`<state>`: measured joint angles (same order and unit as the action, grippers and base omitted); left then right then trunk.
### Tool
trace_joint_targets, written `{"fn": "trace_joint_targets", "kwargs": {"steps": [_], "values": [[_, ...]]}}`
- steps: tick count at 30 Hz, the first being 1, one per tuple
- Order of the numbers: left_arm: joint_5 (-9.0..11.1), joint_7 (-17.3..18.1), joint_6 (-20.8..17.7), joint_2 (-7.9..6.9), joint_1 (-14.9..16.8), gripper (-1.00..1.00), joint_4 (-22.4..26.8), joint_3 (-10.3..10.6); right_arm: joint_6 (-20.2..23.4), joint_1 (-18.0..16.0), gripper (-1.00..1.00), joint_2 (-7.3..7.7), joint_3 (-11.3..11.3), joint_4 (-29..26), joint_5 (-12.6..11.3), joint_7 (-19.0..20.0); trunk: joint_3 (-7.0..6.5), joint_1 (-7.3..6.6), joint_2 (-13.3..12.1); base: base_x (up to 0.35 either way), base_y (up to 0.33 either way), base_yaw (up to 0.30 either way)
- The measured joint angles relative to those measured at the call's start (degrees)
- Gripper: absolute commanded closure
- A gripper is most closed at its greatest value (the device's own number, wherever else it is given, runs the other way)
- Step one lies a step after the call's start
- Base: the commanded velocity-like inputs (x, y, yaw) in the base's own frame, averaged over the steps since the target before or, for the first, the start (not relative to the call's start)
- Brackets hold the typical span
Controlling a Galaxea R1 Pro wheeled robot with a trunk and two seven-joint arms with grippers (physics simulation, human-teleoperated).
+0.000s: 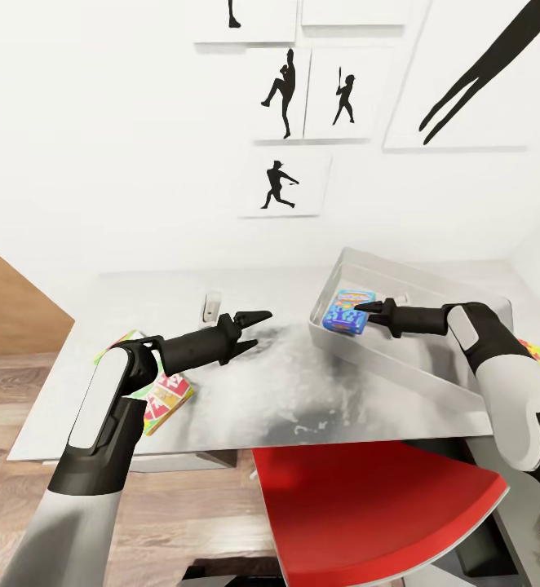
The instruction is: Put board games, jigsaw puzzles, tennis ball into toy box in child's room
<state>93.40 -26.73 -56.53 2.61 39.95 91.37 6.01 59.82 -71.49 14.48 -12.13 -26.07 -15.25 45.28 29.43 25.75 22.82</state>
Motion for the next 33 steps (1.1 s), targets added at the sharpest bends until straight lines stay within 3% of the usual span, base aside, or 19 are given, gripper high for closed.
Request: {"fn": "trace_joint_targets", "kwargs": {"steps": [15, 33], "values": [[0.0, 0.0, 0.01, 0.0, 0.0, -1.0, 0.0, 0.0, -0.02, 0.0, 1.0, -0.13, 0.0, -0.68, 0.21, -0.12, 0.1, 0.0, 0.0, 0.0, 0.0, 0.0], [0.07, 0.0, -0.02, 0.0, 0.0, -1.0, 0.0, 0.0, -0.02, 0.0, 1.0, -0.06, -0.02, -0.76, 0.2, -0.13, 1.19, 0.0, 0.0, 0.0, 0.0, 0.0]]}}
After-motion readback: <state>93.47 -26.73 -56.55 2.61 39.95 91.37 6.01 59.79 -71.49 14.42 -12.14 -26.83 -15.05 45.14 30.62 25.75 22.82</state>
